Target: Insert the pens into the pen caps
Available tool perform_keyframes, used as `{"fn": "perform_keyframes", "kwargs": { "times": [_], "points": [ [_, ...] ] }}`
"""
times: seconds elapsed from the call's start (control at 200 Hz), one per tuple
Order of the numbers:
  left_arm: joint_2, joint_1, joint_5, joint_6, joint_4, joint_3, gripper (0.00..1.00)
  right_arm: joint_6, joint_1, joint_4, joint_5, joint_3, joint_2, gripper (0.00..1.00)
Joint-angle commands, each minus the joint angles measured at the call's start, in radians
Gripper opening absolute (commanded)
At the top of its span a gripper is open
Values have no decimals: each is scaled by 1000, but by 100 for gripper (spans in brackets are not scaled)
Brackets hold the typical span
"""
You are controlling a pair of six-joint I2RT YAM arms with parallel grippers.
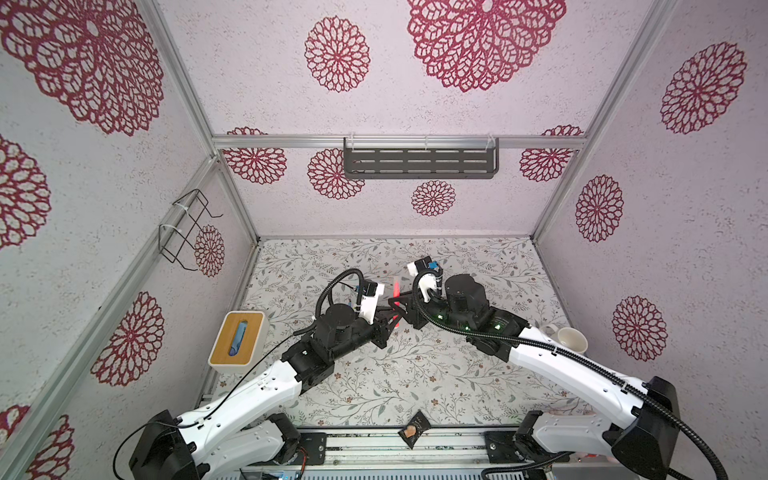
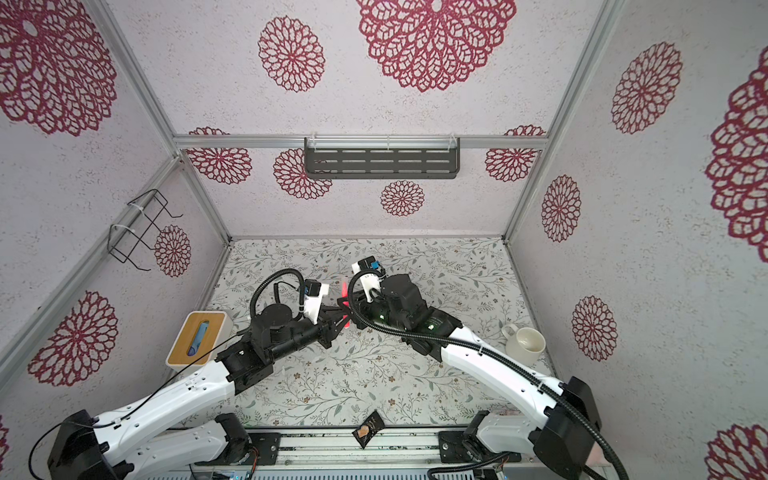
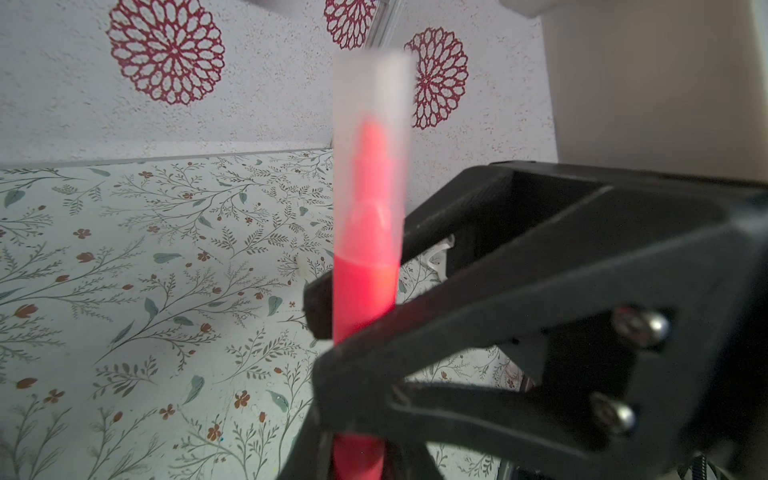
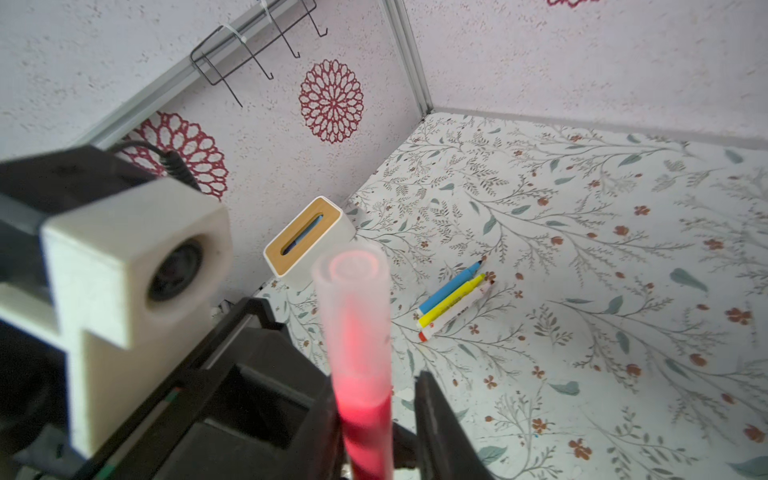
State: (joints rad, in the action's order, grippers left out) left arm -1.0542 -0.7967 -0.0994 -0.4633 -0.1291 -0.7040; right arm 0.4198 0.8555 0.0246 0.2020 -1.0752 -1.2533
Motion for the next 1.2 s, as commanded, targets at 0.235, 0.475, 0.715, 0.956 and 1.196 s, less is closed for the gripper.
{"fn": "perform_keyframes", "kwargs": {
  "times": [0.235,0.475,0.715,0.956,1.196],
  "points": [
    [-7,-9,14,14,-13,-3,0,19,-7,-45,5,-11,14,3],
    [-13,-12,44,11,28,-13,39,5,-20,5,-45,-17,37,3],
    [26,-12,95,14,75,7,48,-46,-91,166,-161,-35,85,3],
    [68,-12,157,3,132,26,48,-78,-205,372,-313,-64,98,3],
    [101,-11,198,-7,170,41,48,-90,-353,520,-407,-88,45,7]
  ]
}}
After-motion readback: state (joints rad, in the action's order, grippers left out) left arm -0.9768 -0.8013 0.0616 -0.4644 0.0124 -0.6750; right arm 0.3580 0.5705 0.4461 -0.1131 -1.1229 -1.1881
